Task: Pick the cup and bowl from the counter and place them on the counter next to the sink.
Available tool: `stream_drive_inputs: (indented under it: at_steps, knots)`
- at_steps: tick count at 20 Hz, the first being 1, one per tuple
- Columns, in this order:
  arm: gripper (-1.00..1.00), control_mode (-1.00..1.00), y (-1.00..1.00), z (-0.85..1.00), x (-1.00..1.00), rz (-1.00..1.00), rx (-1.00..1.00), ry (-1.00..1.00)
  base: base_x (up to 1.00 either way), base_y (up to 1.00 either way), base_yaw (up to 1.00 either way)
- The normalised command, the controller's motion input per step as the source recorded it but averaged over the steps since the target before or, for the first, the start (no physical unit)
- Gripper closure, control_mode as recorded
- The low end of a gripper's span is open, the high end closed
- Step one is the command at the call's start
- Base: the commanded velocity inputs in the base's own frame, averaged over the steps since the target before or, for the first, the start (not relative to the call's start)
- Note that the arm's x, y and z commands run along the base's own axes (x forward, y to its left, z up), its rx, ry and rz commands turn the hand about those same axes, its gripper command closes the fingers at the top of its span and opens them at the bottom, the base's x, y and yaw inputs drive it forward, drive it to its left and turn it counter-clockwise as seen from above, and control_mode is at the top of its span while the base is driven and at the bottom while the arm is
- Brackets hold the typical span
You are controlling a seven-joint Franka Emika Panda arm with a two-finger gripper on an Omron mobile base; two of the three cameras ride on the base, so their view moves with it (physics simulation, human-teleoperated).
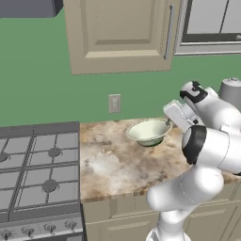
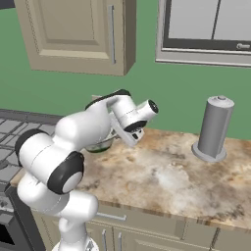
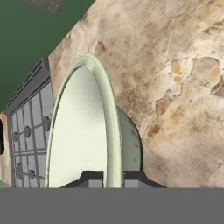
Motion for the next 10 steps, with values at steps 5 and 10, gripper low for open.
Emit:
stream_drive_inputs:
  at_steps: [5, 10]
  knots:
    - [1.00, -1.00, -0.14, 0.35, -0.09, 0.00, 0.15, 0.00, 0.00, 0.00, 0.00]
    - [1.00, -1.00, -0.27, 0.30, -0.42, 0.00, 0.12, -0.09, 0.00, 0.00, 0.00]
